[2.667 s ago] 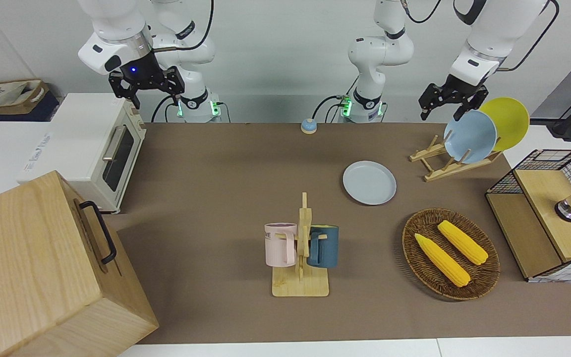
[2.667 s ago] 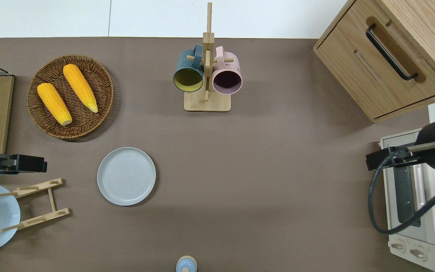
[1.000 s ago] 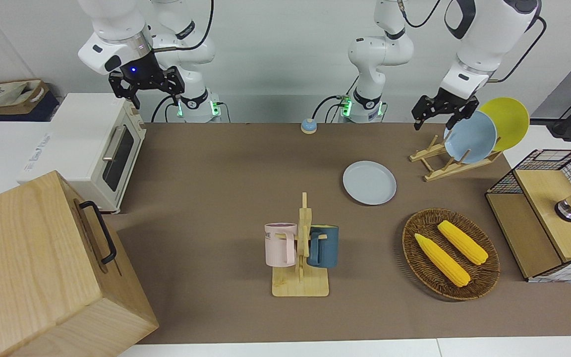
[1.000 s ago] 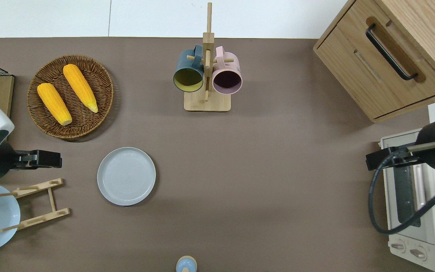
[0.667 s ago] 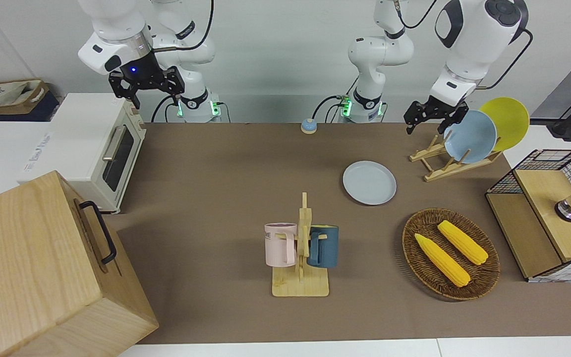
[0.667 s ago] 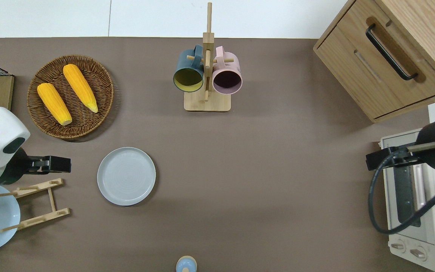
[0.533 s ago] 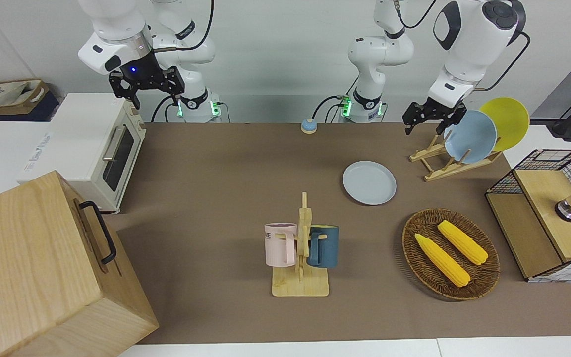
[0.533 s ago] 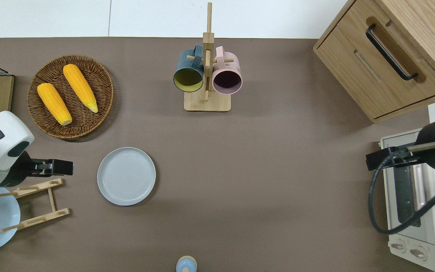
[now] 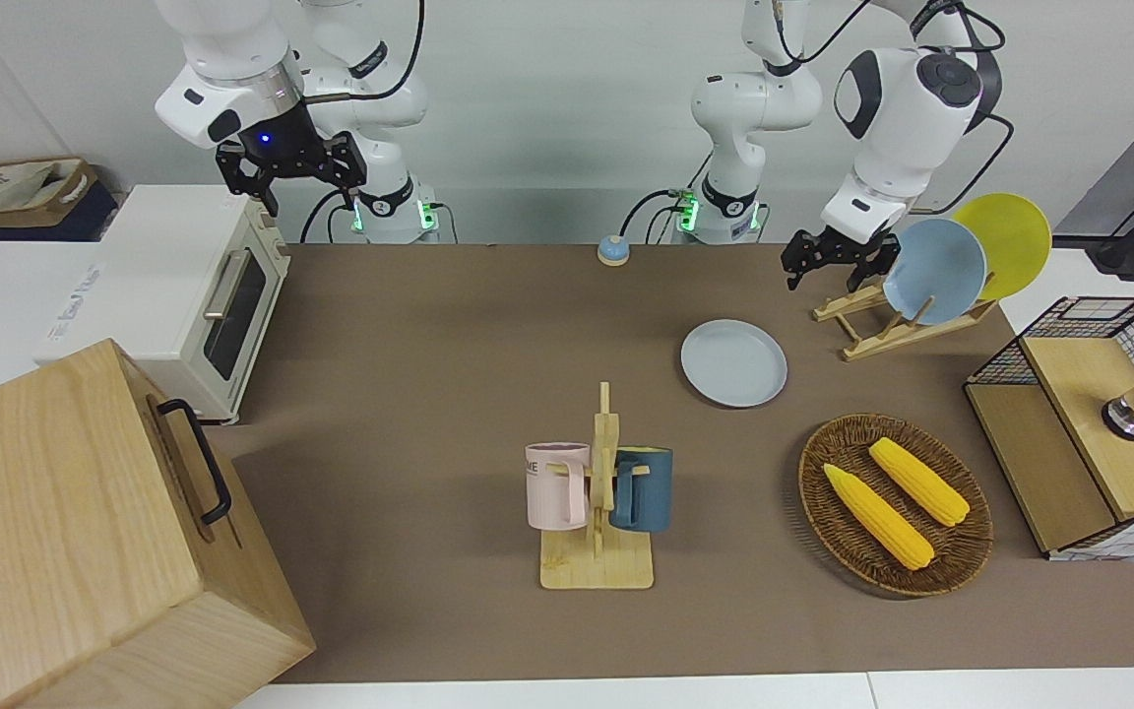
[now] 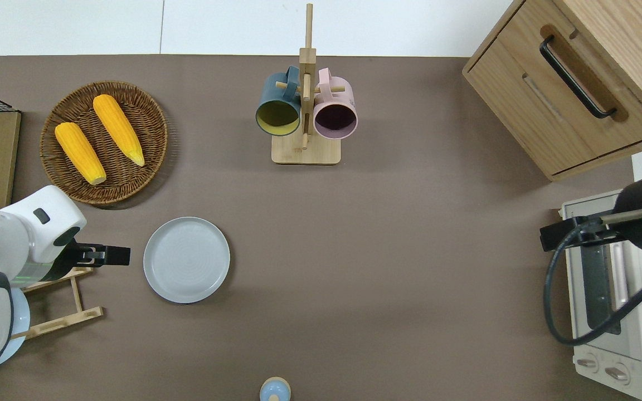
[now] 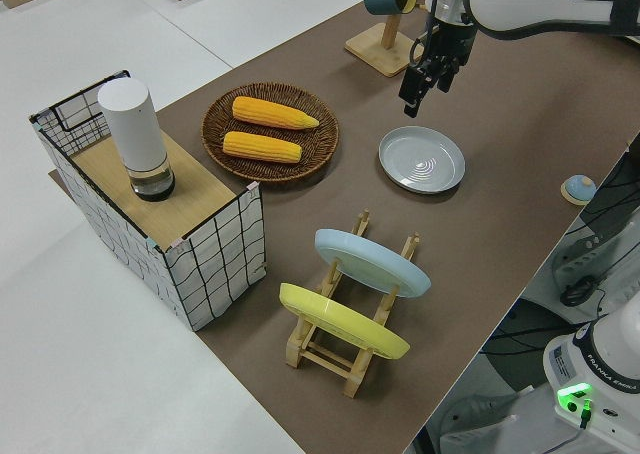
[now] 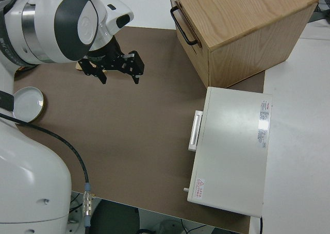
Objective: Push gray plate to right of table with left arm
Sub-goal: 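Move the left gripper forward to the near edge of the gray plate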
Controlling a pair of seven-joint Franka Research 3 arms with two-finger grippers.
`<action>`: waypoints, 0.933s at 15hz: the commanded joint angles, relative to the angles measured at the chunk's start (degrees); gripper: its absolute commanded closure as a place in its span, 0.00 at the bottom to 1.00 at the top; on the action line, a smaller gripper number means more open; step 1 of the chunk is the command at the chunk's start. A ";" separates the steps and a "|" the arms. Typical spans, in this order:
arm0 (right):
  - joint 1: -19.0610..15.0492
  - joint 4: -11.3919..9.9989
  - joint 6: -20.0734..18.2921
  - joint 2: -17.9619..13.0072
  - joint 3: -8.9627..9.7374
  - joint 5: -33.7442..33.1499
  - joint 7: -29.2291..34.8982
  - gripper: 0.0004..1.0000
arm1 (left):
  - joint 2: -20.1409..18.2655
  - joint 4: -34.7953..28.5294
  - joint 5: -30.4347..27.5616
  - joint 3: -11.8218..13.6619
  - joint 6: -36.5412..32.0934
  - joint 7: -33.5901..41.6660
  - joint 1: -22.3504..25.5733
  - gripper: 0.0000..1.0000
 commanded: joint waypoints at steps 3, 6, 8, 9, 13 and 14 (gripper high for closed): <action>-1.15 0.53 -0.89 -0.14 0.92 0.25 0.75 0.02 | -2.35 -9.13 0.01 0.45 10.31 0.49 -0.69 0.01; -1.07 0.53 -0.89 -0.14 0.92 0.25 0.75 0.02 | -1.83 -11.33 0.01 0.45 13.83 0.31 -0.69 0.01; -1.07 0.53 -0.89 -0.14 0.92 0.25 0.66 0.02 | -1.30 -12.30 0.01 0.45 15.93 -0.04 -0.69 0.01; -1.15 0.53 -0.89 -0.14 0.92 0.25 0.75 0.02 | -1.21 -13.44 0.01 0.45 17.86 -0.13 -0.69 0.01; -1.15 0.53 -0.89 -0.14 0.92 0.25 0.66 0.02 | 0.89 -15.03 0.01 0.36 20.78 -0.22 -0.87 0.01; -1.15 0.53 -0.89 -0.14 0.92 0.25 0.75 0.02 | 1.07 -15.38 0.01 0.36 21.39 -0.65 -1.48 0.01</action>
